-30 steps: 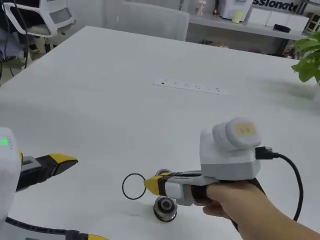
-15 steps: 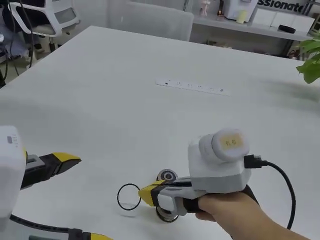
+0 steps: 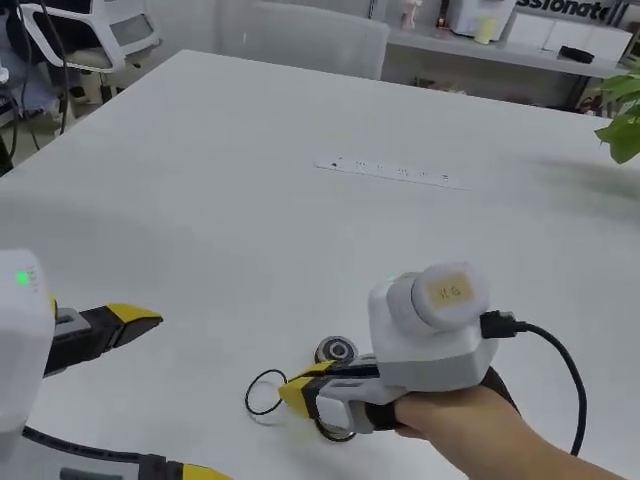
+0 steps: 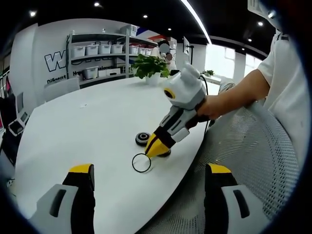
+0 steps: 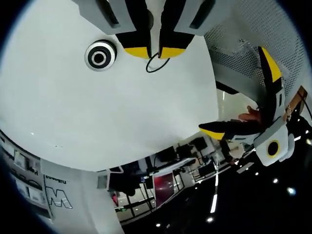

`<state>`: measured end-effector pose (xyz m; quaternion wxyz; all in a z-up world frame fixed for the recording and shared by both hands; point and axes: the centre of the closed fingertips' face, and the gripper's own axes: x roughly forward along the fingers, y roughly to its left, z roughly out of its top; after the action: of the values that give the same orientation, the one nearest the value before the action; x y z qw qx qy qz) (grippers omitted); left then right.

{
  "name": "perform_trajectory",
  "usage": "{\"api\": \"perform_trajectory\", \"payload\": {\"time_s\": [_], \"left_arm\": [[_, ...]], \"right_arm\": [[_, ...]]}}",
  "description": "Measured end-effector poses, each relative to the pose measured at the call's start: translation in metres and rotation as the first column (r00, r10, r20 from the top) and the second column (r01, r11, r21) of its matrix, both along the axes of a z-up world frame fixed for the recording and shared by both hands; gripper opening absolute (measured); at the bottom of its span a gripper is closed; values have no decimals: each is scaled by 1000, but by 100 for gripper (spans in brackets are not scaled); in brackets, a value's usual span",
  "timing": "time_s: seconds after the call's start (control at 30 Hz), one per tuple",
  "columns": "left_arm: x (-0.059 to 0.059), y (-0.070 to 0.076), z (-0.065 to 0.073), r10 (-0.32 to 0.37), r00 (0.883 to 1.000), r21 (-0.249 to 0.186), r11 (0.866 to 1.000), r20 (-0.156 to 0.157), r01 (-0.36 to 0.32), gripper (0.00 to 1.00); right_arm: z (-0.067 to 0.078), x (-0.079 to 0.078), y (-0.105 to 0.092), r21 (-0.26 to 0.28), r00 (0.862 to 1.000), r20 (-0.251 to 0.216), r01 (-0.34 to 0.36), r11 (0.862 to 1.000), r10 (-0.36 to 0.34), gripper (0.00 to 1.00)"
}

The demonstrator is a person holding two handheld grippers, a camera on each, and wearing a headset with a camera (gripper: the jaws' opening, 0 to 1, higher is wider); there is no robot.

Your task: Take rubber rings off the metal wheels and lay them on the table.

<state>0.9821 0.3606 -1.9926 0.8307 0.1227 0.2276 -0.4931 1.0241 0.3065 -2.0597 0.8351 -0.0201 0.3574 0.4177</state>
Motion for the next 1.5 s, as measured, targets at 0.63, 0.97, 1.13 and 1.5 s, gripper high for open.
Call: {"api": "perform_trajectory", "payload": {"time_s": [0.63,0.97,1.13,1.5], "left_arm": [[-2,-1,-1,-9,1000,4,1000,-6,9,92],[-3,-1,-3,-14,1000,8,1000,-14,14,92],[-3,-2,-4,-18,1000,13,1000,-17,18,92],[-3,0,-6,-12,1000,30,999,-26,13,91]], "right_arm": [[54,15,-21,100,995,93,24,995,-33,11],[69,7,-36,54,981,173,-102,993,91,18],[63,-5,-43,25,975,163,-159,987,153,23],[34,-19,-50,-72,961,122,-241,968,248,28]]}}
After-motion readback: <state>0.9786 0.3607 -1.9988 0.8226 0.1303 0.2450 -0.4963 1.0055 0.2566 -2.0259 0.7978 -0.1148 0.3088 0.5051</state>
